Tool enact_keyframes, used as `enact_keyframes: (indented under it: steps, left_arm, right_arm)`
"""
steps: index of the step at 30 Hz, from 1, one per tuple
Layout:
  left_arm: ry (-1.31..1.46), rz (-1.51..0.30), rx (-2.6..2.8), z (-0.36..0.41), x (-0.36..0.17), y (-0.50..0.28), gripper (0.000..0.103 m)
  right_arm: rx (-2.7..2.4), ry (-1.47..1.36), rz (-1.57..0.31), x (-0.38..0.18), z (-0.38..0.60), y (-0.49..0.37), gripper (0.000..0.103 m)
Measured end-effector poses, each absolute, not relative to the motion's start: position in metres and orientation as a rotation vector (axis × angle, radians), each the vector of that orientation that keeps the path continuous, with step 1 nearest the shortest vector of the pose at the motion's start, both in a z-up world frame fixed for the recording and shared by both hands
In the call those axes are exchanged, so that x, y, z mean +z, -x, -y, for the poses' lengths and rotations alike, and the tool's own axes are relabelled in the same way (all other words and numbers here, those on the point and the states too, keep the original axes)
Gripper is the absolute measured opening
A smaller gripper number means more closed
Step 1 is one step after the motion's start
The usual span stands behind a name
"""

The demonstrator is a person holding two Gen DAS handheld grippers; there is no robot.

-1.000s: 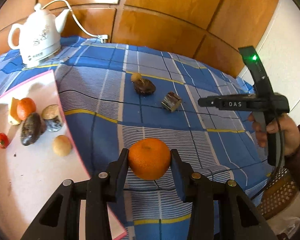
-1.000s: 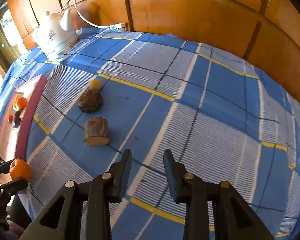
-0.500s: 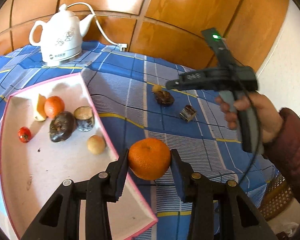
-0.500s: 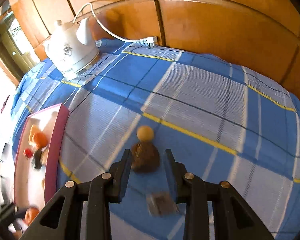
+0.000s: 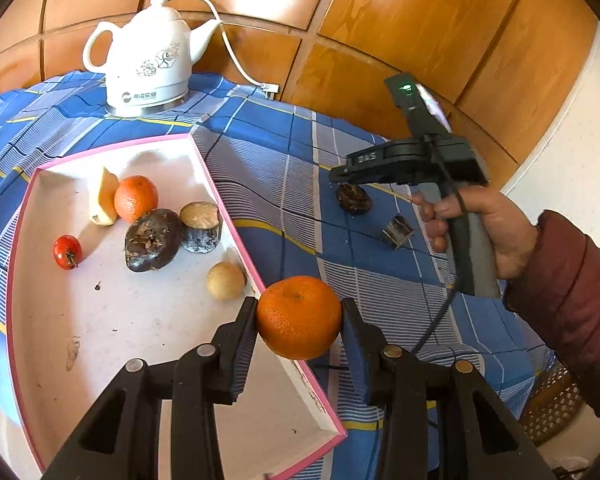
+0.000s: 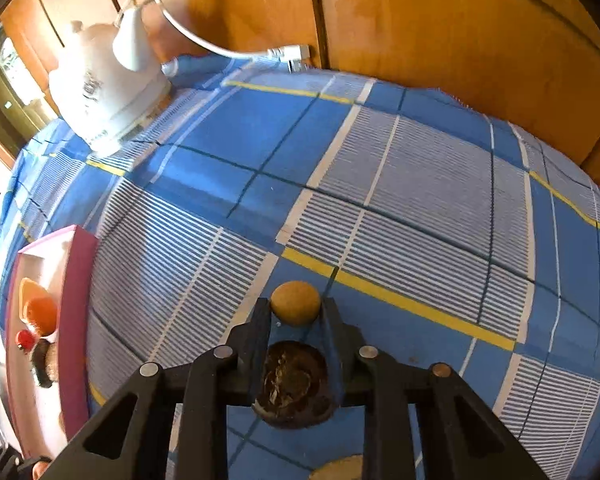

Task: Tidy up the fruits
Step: 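Carry the orange toward the tray with left gripper while right grasps a yellow fruit, then lower the orange into the tray and open the left gripper while the right gripper holds the yellow fruit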

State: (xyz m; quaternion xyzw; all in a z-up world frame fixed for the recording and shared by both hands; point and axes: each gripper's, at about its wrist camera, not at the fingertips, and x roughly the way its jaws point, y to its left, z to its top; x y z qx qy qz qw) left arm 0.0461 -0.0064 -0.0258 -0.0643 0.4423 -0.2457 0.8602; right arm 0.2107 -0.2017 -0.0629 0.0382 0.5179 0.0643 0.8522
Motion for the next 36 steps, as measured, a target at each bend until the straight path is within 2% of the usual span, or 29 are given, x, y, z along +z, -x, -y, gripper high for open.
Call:
enact_keyframes:
  steps: [11, 20, 36]
  left_arm:
    - [0.136, -0.916, -0.494, 0.004, -0.023, -0.043, 0.041]
    - [0.124, -0.873, -0.345, -0.027, -0.018, -0.040, 0.041]
    - [0.080, -0.842, -0.121, -0.066, -0.020, -0.036, 0.041]
  right_arm:
    - [0.344, 0.026, -1.021, -0.019, 0.195, -0.127, 0.025]
    - [0.434, 0.139, -1.110, -0.056, 0.179, -0.057, 0.025]
    - [0.404, 0.139, -1.097, -0.072, 0.183, -0.046, 0.025]
